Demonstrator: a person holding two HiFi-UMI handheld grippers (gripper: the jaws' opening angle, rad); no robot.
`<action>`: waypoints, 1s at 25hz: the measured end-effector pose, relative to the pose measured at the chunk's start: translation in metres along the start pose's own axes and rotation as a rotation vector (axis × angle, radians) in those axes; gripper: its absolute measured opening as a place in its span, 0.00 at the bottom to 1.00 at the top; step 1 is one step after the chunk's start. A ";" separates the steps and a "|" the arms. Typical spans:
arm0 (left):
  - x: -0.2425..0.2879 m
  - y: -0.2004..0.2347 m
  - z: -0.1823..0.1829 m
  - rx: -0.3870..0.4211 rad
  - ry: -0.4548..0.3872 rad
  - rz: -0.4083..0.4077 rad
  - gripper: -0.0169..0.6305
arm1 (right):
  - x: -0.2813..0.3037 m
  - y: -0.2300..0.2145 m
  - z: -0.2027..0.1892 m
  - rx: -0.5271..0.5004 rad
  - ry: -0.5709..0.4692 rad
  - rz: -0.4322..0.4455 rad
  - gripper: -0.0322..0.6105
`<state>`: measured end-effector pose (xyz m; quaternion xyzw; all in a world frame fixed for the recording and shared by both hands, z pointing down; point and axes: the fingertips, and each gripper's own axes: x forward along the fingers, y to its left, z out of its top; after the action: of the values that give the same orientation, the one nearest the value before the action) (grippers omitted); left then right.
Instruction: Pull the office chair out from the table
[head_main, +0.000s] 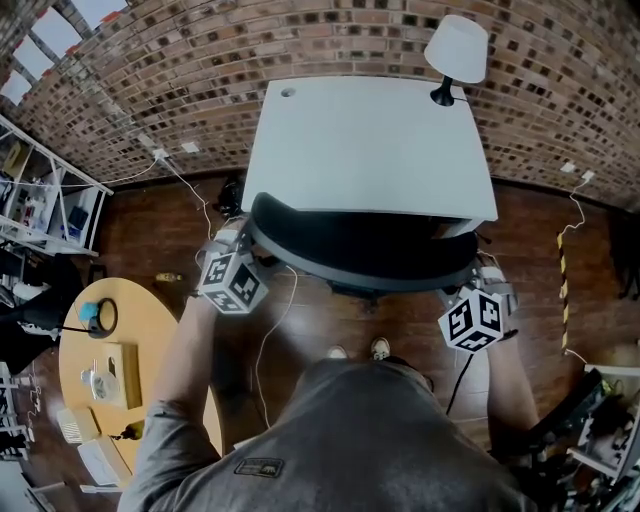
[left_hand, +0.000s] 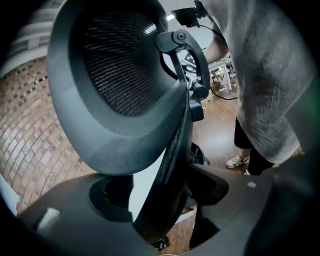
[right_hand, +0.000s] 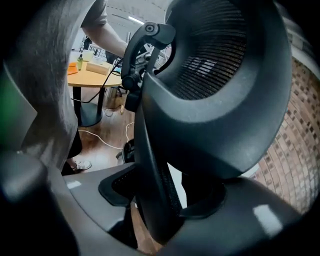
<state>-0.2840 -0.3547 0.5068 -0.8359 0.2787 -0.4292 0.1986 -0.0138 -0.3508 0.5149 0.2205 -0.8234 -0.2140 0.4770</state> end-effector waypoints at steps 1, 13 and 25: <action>0.000 0.000 0.001 -0.002 0.002 0.002 0.54 | 0.000 0.000 -0.001 0.001 0.011 0.008 0.46; -0.005 -0.021 0.010 0.069 0.013 -0.048 0.42 | -0.001 0.004 -0.022 -0.089 0.057 0.086 0.36; -0.020 -0.052 0.028 0.114 -0.025 -0.073 0.35 | -0.018 0.020 -0.038 -0.148 0.055 0.095 0.31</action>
<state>-0.2549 -0.2996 0.5086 -0.8381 0.2206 -0.4407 0.2338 0.0242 -0.3296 0.5310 0.1512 -0.8015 -0.2454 0.5240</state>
